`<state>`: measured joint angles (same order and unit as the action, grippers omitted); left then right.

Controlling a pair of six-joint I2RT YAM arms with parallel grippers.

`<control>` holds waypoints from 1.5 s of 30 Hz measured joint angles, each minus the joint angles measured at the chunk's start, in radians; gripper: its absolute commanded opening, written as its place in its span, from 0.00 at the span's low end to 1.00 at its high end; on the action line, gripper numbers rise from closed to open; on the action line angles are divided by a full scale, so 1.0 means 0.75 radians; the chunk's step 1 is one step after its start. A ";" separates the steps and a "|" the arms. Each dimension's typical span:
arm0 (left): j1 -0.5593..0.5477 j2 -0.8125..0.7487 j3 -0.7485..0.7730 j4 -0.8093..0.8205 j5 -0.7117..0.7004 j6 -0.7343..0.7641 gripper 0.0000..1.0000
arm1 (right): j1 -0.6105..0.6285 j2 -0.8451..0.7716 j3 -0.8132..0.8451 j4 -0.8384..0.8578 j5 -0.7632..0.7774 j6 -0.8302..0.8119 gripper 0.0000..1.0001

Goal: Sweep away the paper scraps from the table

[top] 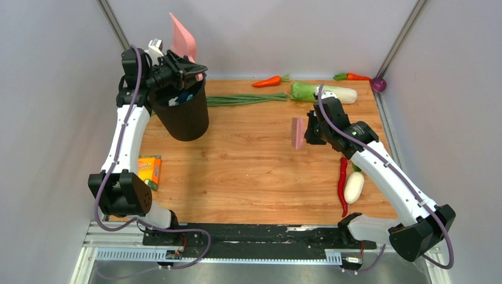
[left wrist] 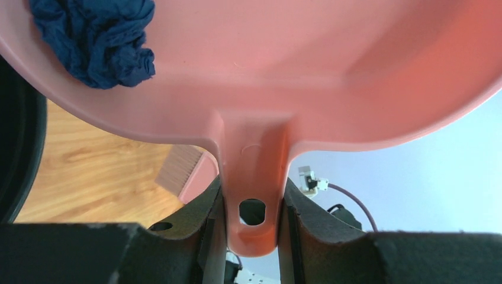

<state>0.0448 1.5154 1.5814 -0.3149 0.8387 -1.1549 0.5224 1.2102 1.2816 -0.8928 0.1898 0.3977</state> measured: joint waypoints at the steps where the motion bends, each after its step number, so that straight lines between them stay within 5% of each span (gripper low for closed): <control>1: 0.000 -0.011 -0.032 0.076 0.006 -0.045 0.00 | 0.000 0.000 -0.003 0.000 0.000 0.000 0.00; 10: 0.004 -0.043 -0.398 0.996 -0.005 -0.630 0.00 | -0.001 -0.012 -0.008 0.001 0.006 -0.007 0.00; 21: 0.004 -0.022 -0.442 1.508 -0.052 -0.954 0.00 | -0.001 -0.022 -0.008 0.001 0.014 -0.010 0.00; 26: 0.005 -0.022 -0.459 1.563 -0.055 -0.992 0.00 | -0.001 -0.020 -0.008 0.001 0.014 -0.014 0.00; 29: 0.003 -0.026 -0.392 1.291 -0.005 -0.819 0.00 | -0.001 -0.020 -0.008 0.001 0.024 -0.021 0.00; 37: -0.109 -0.030 0.131 0.045 -0.083 0.050 0.00 | -0.031 0.025 0.074 0.001 0.084 -0.072 0.00; 41: -0.325 0.087 0.406 -0.526 -0.316 0.439 0.00 | -0.051 0.106 0.169 0.002 0.183 -0.118 0.00; 45: -0.553 0.207 0.494 -0.844 -0.539 0.684 0.00 | -0.078 0.204 0.253 0.011 0.253 -0.153 0.00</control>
<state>-0.3702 1.6703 1.9522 -0.9482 0.4343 -0.6422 0.4637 1.3632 1.4712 -0.8845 0.3798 0.2832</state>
